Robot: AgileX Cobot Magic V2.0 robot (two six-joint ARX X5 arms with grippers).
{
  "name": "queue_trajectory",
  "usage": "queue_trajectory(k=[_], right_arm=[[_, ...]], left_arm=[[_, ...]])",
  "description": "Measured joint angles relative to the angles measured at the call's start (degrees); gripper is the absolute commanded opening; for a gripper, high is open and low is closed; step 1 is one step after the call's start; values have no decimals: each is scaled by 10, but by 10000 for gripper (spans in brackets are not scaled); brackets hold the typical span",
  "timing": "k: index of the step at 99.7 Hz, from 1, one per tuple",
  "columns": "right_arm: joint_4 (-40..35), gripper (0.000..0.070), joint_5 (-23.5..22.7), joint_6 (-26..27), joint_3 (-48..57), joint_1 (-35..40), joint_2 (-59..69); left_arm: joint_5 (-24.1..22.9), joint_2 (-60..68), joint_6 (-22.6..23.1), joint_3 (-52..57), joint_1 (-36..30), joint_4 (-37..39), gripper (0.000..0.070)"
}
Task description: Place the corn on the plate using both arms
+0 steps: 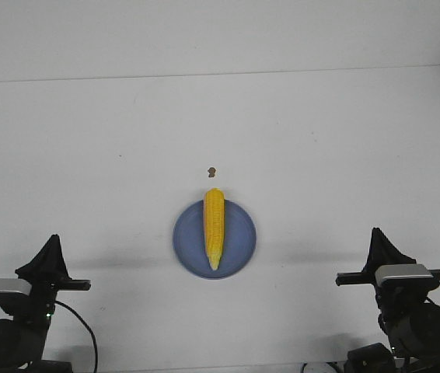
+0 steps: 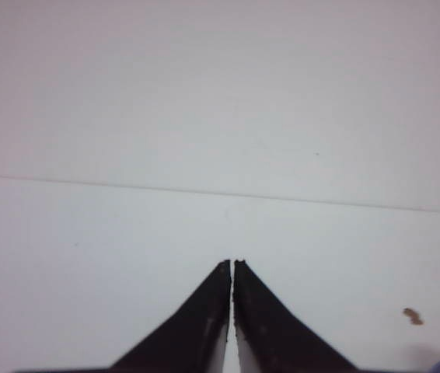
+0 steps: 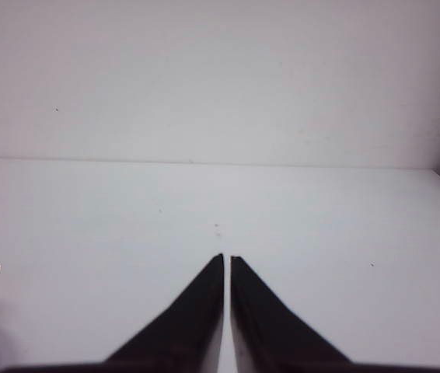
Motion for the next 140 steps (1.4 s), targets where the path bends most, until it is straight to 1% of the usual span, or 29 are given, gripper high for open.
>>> queue_trajectory(k=[18,34,45,52,78,140], right_arm=[[0,19,0,0,0,0,0],[0,19,0,0,0,0,0],[0,19,0,0,0,0,0],[0,19,0,0,0,0,0],[0,19,0,0,0,0,0],[0,19,0,0,0,0,0]], left_arm=[[0,-76,-8,-94,29,4,12],[3,-76,-24,-135,43,8,12],[4,-76,-30,-160,43,54,12],[14,-76,-31,-175,43,84,12],[24,-77,-30,-176,43,94,12],[24,-77,-30,-176,43,94,12]])
